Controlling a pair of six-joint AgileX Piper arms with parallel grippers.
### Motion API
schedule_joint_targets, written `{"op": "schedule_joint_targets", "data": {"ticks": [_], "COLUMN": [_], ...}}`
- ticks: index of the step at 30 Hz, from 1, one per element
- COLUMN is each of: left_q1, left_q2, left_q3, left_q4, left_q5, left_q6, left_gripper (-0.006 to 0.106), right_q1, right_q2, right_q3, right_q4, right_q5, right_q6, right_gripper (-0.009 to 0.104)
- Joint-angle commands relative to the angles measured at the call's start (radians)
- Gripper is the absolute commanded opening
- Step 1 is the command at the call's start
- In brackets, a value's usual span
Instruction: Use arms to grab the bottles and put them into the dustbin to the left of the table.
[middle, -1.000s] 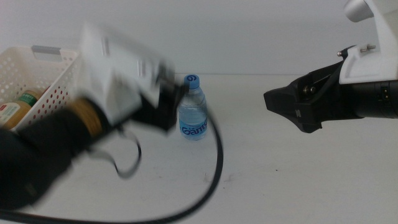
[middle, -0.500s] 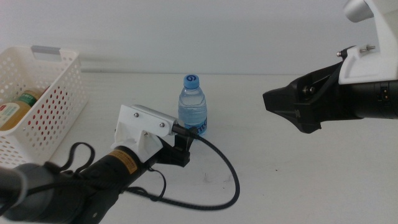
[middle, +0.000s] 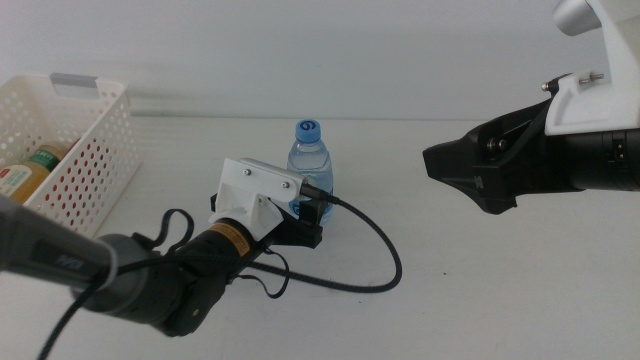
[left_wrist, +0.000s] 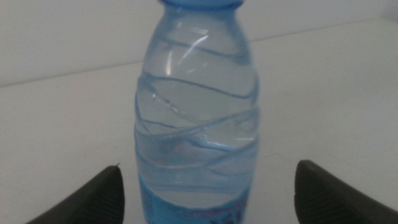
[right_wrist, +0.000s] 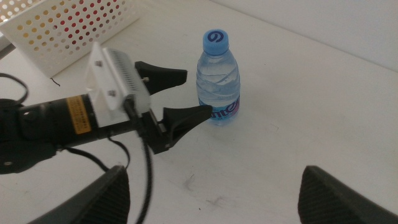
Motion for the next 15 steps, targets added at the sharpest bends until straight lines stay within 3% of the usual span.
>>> {"op": "schedule_joint_targets", "data": {"ticks": [1, 15], "left_q1": [0.001, 0.001], "left_q2": [0.035, 0.26], "left_q3": [-0.031, -0.293], "left_q4": [-0.032, -0.111], "left_q5": [-0.002, -0.009], "left_q6": [0.009, 0.024], "left_gripper": [0.094, 0.094], "right_q1": [0.002, 0.002], "right_q2": [-0.003, -0.003], "right_q3": [-0.002, -0.002], "right_q4": [-0.004, -0.004], "right_q5": [-0.004, -0.004], "right_q6": [-0.008, -0.008], "right_gripper": [0.09, 0.09]}}
